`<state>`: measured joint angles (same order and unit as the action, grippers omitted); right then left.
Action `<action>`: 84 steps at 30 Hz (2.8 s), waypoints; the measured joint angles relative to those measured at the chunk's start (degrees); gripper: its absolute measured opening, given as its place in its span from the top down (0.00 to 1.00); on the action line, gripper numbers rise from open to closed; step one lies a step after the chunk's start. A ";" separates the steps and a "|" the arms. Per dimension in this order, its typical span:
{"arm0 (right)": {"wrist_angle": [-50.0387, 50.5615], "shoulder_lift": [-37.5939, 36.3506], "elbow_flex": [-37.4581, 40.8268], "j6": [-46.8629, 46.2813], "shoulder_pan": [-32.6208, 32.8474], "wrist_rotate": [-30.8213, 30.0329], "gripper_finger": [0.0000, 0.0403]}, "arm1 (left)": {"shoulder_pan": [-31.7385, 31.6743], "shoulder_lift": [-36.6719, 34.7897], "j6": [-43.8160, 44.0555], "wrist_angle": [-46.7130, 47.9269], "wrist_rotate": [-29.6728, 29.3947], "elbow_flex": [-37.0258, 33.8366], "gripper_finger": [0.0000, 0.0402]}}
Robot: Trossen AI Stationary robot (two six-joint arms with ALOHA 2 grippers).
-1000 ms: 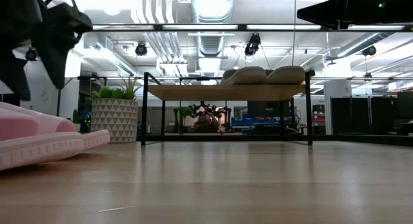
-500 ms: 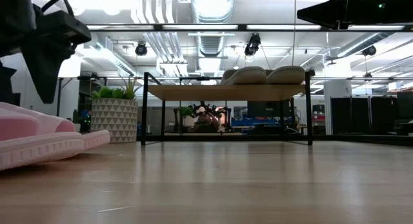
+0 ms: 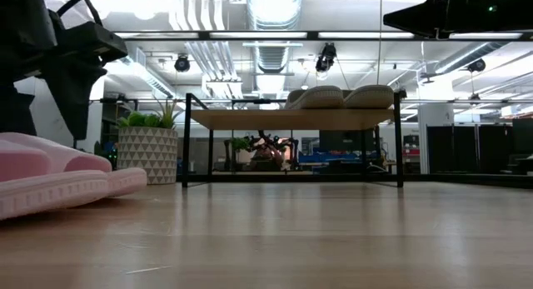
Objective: Pick and place slides into the shelf
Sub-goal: Put the top pink slides on the shelf
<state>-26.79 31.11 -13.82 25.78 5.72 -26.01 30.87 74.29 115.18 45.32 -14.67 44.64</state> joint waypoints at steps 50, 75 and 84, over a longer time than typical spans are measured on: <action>-0.50 16.59 -8.43 33.54 7.96 16.42 0.51 | -1.70 -16.82 -34.58 -15.34 -15.99 0.24 1.00; 0.13 62.36 -38.48 54.82 15.89 -0.27 0.42 | -1.91 -16.98 -43.68 -25.14 -14.21 0.23 1.00; 4.52 67.01 -44.73 57.43 16.50 -1.63 0.42 | -1.99 -15.50 -52.57 -34.09 -16.22 0.17 1.00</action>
<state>-22.26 98.13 -58.56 83.21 22.22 -27.64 28.88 58.79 62.61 11.23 -30.89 44.82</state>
